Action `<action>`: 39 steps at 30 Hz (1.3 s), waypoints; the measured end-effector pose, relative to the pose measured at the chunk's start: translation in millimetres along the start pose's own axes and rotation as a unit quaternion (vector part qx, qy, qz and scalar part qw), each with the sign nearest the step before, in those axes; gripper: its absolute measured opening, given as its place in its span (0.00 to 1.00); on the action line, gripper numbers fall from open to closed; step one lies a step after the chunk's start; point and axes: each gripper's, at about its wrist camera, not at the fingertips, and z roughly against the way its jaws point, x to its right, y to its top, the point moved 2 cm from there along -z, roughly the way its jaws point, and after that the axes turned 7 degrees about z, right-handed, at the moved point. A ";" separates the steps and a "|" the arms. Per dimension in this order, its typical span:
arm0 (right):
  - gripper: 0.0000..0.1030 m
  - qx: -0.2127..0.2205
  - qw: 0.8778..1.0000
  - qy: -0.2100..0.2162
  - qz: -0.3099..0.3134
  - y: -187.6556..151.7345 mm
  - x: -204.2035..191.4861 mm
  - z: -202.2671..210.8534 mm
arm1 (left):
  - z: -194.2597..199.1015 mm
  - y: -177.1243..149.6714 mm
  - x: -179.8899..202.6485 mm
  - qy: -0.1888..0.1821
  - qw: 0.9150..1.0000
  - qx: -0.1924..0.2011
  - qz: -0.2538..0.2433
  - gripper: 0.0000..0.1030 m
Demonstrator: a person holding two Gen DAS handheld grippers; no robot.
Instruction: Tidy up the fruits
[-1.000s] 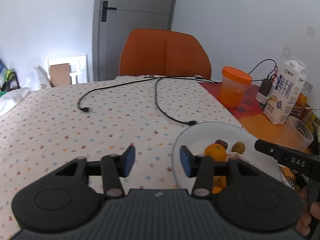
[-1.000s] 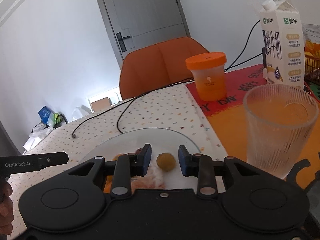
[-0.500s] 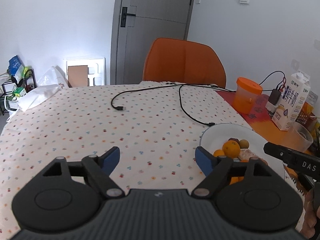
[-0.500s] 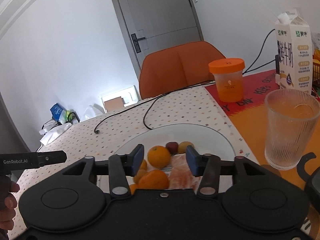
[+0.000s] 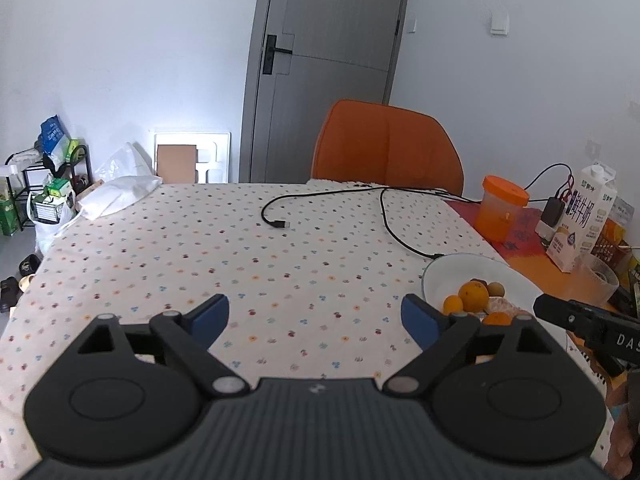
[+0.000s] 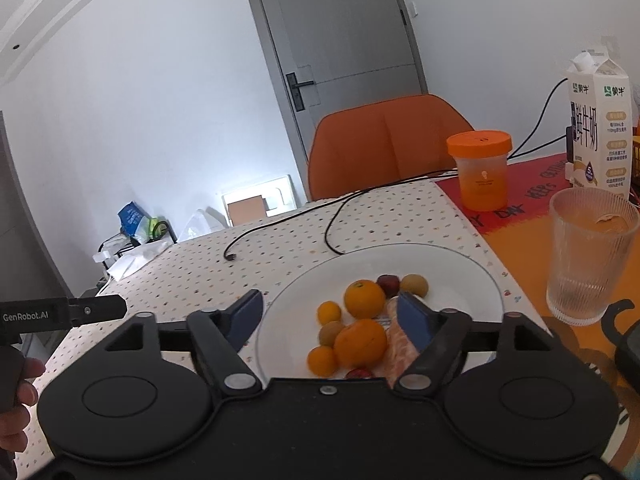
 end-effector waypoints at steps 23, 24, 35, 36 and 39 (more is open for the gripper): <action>1.00 0.009 1.000 0.011 0.025 -12.1 -54.6 68.8 | 87.5 -18.4 -31.4 0.010 0.999 0.034 0.013 0.97; 1.00 0.008 0.999 0.012 0.033 -13.8 -58.2 72.3 | 91.3 -19.3 -31.4 0.012 0.999 0.035 0.012 0.97; 1.00 0.025 0.998 0.037 0.049 -22.4 -77.7 112.0 | 136.4 -27.7 -29.8 0.011 0.998 0.053 -0.017 0.97; 1.00 0.025 0.998 0.036 0.048 -22.6 -79.0 115.1 | 139.8 -29.2 -30.0 0.012 0.998 0.053 -0.019 0.97; 1.00 0.018 0.998 0.028 0.054 -25.1 -85.1 122.5 | 147.2 -34.6 -30.1 0.017 0.998 0.053 -0.026 0.97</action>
